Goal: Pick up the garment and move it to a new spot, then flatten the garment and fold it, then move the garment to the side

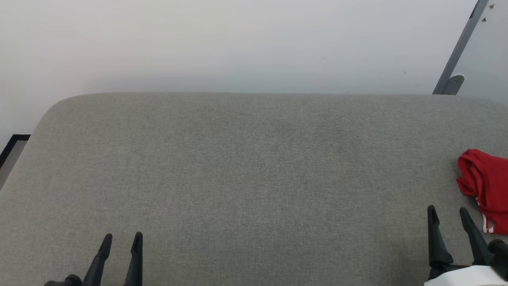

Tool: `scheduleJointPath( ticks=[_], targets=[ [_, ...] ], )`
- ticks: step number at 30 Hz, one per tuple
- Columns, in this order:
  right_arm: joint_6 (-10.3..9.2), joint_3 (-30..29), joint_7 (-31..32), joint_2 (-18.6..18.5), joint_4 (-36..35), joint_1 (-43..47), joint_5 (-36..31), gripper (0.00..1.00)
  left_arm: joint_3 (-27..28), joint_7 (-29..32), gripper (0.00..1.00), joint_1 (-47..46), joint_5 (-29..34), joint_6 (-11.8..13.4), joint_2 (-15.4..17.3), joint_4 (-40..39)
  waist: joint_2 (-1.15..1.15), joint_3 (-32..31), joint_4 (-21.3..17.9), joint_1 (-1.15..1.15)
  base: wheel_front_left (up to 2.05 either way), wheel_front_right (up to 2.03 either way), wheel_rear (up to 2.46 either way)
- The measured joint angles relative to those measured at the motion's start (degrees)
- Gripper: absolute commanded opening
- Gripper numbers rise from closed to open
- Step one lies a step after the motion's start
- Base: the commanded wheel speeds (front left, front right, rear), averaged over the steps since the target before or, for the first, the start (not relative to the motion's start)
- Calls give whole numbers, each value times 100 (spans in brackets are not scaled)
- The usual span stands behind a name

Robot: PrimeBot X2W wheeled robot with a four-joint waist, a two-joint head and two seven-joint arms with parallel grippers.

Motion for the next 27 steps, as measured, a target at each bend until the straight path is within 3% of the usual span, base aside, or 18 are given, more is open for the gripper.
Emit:
scheduleJointPath(
  ticks=[14,15,21,27],
  targets=[
    [0,-29,27,75,-46,11,2,100,19,0,100,-5,-37,0,-40,52,0,6,54,0,0,0,0],
    [0,-30,34,77,-53,10,1,0,15,0,0,-9,-47,0,-42,55,0,11,56,0,0,0,0],
    [0,-24,59,142,261,114,19,0,-43,33,0,5,-71,0,-187,357,0,15,55,0,0,0,0],
    [0,-24,203,152,337,76,600,0,-19,169,0,-26,-588,0,-227,448,0,23,37,0,0,0,0]
  ],
)
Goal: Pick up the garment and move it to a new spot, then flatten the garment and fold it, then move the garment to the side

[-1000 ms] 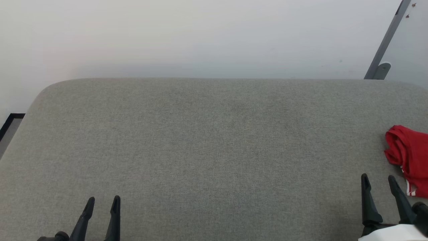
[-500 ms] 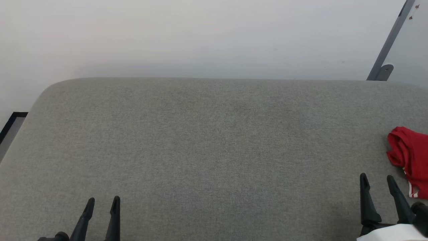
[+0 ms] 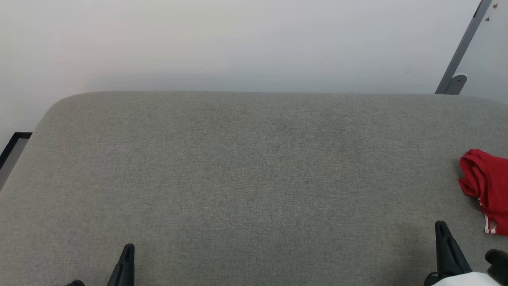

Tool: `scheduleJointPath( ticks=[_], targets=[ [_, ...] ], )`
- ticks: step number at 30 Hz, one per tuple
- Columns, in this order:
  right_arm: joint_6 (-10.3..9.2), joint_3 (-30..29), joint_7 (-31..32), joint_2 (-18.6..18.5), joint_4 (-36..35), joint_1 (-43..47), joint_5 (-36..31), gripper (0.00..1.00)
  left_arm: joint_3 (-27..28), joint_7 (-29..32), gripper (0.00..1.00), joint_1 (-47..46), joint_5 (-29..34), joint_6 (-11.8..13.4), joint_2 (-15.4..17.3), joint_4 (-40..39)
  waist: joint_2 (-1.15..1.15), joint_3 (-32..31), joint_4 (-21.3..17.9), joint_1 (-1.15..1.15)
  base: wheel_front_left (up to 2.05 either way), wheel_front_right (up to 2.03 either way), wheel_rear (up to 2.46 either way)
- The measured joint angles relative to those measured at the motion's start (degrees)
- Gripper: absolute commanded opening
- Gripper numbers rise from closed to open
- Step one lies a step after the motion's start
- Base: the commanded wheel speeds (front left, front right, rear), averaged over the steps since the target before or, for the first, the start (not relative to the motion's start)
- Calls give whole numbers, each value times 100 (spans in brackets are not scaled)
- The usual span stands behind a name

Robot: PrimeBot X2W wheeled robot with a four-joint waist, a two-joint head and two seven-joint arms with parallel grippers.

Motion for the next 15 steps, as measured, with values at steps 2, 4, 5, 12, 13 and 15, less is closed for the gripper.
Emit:
scheduleJointPath(
  ticks=[2,4,5,12,13,15],
  targets=[
    [0,8,37,1,12,-15,220,0,16,51,0,-34,-176,0,-12,32,0,2,-6,0,0,0,0],
    [0,18,76,3,26,-48,413,0,33,93,0,-99,-355,0,-24,66,0,4,-12,0,0,0,0],
    [0,21,89,3,34,-69,515,0,40,121,0,-131,-422,0,-30,76,0,6,-15,0,0,0,0],
    [0,51,223,7,100,-179,1178,0,104,277,0,-298,-1020,0,-98,183,0,14,-36,0,0,0,0],
    [0,53,258,7,107,-207,1270,0,113,300,0,-328,-1087,0,-107,199,0,15,-38,0,0,0,0],
    [0,62,276,8,114,-248,1438,0,129,342,0,-371,-1230,0,-120,221,0,17,-44,0,0,0,0]
  ],
)
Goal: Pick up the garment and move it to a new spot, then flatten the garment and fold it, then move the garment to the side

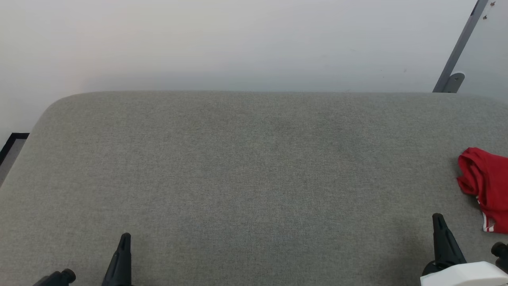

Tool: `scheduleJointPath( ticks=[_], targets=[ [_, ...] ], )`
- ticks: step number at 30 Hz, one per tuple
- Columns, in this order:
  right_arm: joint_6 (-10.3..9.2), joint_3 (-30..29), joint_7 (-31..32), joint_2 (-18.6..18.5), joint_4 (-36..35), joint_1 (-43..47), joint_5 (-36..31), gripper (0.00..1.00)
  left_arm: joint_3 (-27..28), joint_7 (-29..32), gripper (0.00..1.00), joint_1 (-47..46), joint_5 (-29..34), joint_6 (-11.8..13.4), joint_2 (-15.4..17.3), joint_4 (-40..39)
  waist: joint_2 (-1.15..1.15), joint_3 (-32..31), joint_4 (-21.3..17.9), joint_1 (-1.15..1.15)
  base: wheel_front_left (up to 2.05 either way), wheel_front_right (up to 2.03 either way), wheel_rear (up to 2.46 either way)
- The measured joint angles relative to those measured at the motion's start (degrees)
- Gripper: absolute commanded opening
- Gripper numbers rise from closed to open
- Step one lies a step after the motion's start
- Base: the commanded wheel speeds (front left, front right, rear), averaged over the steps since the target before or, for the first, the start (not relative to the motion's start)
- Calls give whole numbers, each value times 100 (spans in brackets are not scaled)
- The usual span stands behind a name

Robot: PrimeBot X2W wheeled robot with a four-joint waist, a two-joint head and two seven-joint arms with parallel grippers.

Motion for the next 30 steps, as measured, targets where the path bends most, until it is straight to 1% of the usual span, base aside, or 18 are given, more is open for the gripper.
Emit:
scheduleJointPath(
  ticks=[10,11,12,13,14,30],
  targets=[
    [-1,38,186,3,64,-138,840,0,93,210,0,-223,-711,0,-58,105,0,12,-30,0,0,0,0],
    [-1,38,186,3,64,-138,840,0,93,210,0,-223,-711,0,-58,105,0,12,-30,0,0,0,0],
    [-1,43,219,3,75,-175,996,0,109,241,0,-253,-864,0,-73,125,0,14,-35,0,0,0,0],
    [-1,43,219,3,75,-175,996,0,109,241,0,-253,-864,0,-73,125,0,14,-35,0,0,0,0],
    [-1,51,245,4,81,-220,1147,0,127,282,0,-296,-968,0,-85,146,0,17,-41,0,0,0,0],
    [-1,91,488,8,190,-430,2254,0,266,568,0,-579,-1925,0,-198,276,0,36,-88,0,0,0,0]
  ],
)
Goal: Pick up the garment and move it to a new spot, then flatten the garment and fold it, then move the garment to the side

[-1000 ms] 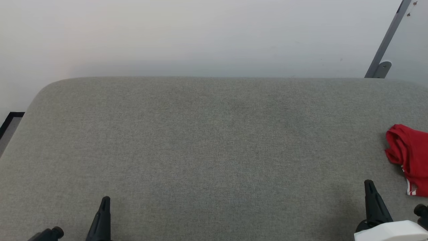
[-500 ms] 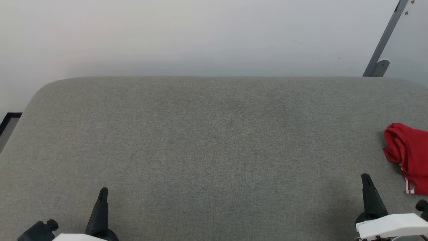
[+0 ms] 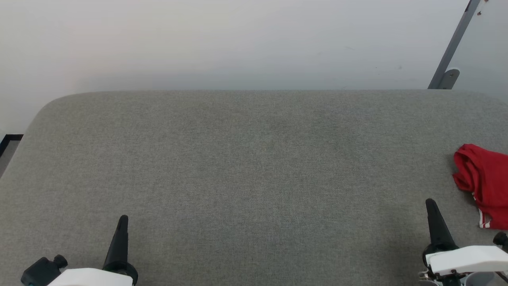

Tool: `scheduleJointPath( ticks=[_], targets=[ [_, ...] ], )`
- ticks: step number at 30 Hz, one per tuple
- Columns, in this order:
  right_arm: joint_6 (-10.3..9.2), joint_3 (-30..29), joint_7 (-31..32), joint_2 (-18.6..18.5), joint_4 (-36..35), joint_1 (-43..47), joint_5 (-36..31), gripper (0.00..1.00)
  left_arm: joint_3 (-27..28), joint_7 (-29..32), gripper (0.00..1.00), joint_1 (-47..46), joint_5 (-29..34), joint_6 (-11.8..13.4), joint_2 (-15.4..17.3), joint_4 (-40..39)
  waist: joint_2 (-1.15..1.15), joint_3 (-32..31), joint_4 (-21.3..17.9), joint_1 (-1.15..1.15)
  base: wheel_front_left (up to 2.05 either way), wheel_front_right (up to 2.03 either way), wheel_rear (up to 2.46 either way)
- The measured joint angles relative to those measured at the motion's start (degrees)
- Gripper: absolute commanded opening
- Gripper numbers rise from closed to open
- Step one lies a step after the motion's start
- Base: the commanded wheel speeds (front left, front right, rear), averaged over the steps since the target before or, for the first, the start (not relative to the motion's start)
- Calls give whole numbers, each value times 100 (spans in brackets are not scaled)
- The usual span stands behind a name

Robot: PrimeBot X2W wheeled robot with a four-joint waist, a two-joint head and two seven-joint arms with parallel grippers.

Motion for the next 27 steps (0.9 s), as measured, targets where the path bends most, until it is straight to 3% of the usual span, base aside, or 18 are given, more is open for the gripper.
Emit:
scheduleJointPath(
  ticks=[27],
  targets=[
    [0,46,320,10,123,-274,1528,0,214,420,0,-400,-1233,0,-164,209,0,32,-79,0,0,0,0]
  ],
)
